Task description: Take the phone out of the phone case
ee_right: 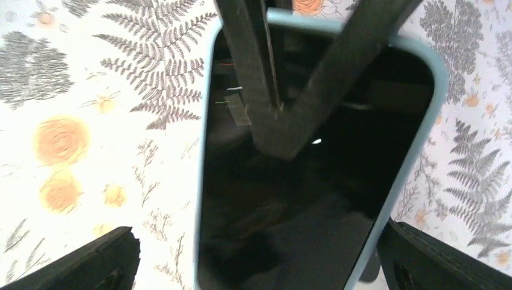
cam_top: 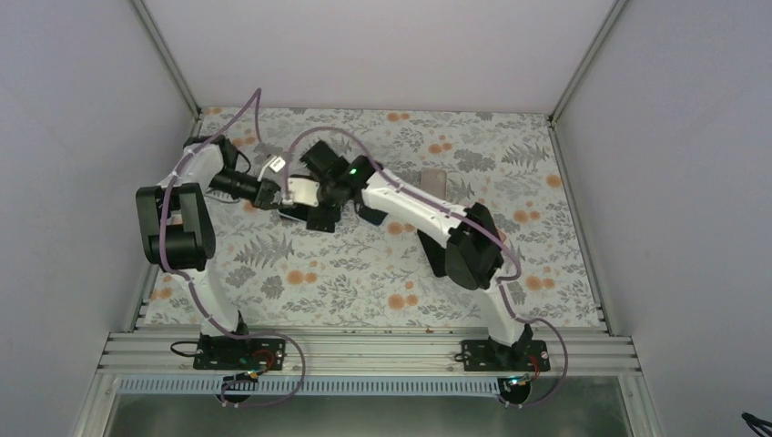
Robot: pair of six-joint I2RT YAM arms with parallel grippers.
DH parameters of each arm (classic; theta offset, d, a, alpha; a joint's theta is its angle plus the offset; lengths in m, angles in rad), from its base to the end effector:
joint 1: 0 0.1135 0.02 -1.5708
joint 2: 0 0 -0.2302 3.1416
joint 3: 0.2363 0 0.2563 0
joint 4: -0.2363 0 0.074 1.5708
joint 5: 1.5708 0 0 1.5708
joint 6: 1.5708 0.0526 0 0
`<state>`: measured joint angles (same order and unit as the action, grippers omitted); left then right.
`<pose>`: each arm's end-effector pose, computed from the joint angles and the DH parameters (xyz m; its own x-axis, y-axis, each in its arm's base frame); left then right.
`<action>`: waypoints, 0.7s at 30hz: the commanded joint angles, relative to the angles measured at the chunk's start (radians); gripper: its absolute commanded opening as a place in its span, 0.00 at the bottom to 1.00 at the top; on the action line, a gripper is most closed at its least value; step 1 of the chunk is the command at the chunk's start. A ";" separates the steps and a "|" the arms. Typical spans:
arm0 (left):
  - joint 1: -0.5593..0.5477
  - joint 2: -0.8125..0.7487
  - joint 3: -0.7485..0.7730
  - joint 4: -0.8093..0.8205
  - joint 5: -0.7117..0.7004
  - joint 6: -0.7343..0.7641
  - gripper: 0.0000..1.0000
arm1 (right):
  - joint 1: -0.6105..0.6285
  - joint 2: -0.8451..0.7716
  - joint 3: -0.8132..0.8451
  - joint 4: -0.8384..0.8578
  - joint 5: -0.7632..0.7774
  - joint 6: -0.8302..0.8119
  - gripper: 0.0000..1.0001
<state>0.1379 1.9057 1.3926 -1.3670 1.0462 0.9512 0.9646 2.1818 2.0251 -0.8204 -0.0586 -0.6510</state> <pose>0.3150 -0.0023 0.1653 -0.8164 0.2984 -0.4944 0.5766 0.3737 -0.7266 0.2700 0.3949 0.2176 0.1328 -0.8702 -0.4744 -0.9536 0.0182 -0.3004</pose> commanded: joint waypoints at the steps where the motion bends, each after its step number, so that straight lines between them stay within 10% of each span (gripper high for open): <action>1: -0.071 -0.093 0.186 0.014 -0.057 0.009 0.02 | -0.147 -0.144 0.024 -0.186 -0.321 -0.059 1.00; 10: -0.344 -0.125 0.444 0.157 -0.255 -0.020 0.02 | -0.418 -0.449 -0.281 -0.224 -0.595 -0.235 1.00; 21: -0.632 -0.228 0.365 0.360 -0.299 0.082 0.02 | -0.623 -0.556 -0.457 -0.279 -0.746 -0.367 0.96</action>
<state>-0.4488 1.7744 1.7893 -1.1187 0.7361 0.9802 0.4099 1.6733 1.6131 -1.0679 -0.7063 -0.9447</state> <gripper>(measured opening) 0.116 0.968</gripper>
